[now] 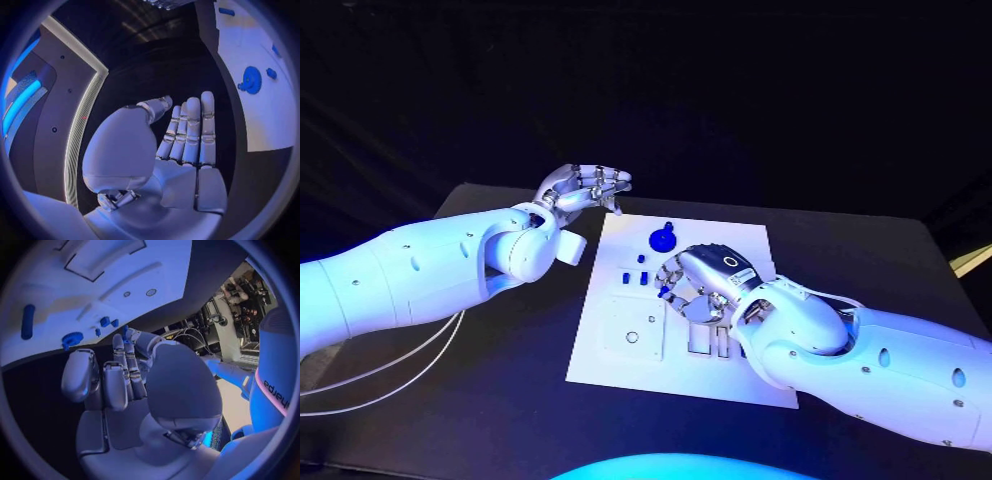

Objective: Assemble the parts on the task board

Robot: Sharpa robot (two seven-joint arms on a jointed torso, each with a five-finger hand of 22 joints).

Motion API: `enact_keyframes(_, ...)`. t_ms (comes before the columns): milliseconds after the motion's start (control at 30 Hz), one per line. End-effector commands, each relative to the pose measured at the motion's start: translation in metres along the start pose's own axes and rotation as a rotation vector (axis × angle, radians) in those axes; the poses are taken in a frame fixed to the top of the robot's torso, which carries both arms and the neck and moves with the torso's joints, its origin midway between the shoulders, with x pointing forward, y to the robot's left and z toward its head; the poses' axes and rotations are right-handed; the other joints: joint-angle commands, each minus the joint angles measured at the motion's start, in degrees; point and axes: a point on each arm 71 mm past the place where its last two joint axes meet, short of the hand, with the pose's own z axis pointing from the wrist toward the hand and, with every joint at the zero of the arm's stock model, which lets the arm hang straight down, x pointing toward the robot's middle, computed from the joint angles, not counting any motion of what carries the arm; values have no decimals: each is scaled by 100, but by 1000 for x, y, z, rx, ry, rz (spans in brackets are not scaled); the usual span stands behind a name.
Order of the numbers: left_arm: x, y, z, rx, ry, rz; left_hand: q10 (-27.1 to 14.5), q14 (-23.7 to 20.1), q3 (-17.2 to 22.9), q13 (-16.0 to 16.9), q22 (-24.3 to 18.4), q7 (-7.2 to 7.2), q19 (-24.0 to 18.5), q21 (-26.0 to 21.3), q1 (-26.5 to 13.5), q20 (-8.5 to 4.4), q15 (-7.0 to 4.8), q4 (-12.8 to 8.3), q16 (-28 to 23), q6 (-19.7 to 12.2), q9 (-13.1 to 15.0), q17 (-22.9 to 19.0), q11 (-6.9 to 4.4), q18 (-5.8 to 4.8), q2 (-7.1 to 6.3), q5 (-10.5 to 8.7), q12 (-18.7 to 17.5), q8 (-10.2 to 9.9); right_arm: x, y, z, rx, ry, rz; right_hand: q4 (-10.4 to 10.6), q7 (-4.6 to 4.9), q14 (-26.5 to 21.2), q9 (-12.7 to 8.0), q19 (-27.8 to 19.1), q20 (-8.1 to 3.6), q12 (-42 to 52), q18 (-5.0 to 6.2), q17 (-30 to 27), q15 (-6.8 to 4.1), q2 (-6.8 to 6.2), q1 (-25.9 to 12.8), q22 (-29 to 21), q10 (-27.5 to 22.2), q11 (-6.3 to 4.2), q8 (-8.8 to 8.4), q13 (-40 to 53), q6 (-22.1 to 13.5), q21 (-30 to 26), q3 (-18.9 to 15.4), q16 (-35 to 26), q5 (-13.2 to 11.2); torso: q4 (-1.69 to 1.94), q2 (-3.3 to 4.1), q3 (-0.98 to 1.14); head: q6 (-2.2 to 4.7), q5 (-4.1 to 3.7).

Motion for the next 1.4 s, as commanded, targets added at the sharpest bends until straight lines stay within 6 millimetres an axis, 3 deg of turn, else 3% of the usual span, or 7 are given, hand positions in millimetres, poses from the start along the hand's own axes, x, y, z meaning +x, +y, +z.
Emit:
enact_keyframes(33,5,-1,2,2,10,-5,-45,-49,-196,-60,-65,31,82,-87,64,20,12,34,-62,-75,0,-71,-10,30,11,-23,83,88,9,2,1,-4,20,0,-121,-2,269,263,142,-4,83,-102,5,-11,295,-34,672,399,-161,301,197,47,101,379,41,92,6,-7,-7,-48,81)
enact_keyframes(433,12,-1,5,2,24,-11,-47,-49,-200,-60,-66,32,82,-89,60,21,13,38,-62,-76,0,-72,-10,30,12,-24,88,92,29,3,4,7,58,2,-122,0,267,266,145,-4,81,-104,-4,-10,294,-38,677,398,-160,301,200,44,112,384,35,91,26,-11,-4,-173,175)
enact_keyframes(867,14,-1,6,2,29,-12,-47,-49,-200,-60,-66,32,82,-89,60,21,13,38,-62,-76,0,-72,-10,30,12,-24,88,92,39,0,5,19,80,-10,-124,2,265,270,142,-3,79,-102,-9,-9,294,-42,674,396,-158,302,203,39,101,390,30,90,68,-42,-19,-271,181)
enact_keyframes(1400,14,-1,6,3,31,-11,-47,-49,-200,-60,-66,32,82,-89,60,21,13,38,-62,-76,0,-72,-10,30,12,-24,88,92,44,-2,4,32,93,-13,-127,5,263,276,141,-3,77,-101,-17,-8,290,-50,673,396,-156,305,209,34,93,395,24,88,99,-66,-23,-333,179)
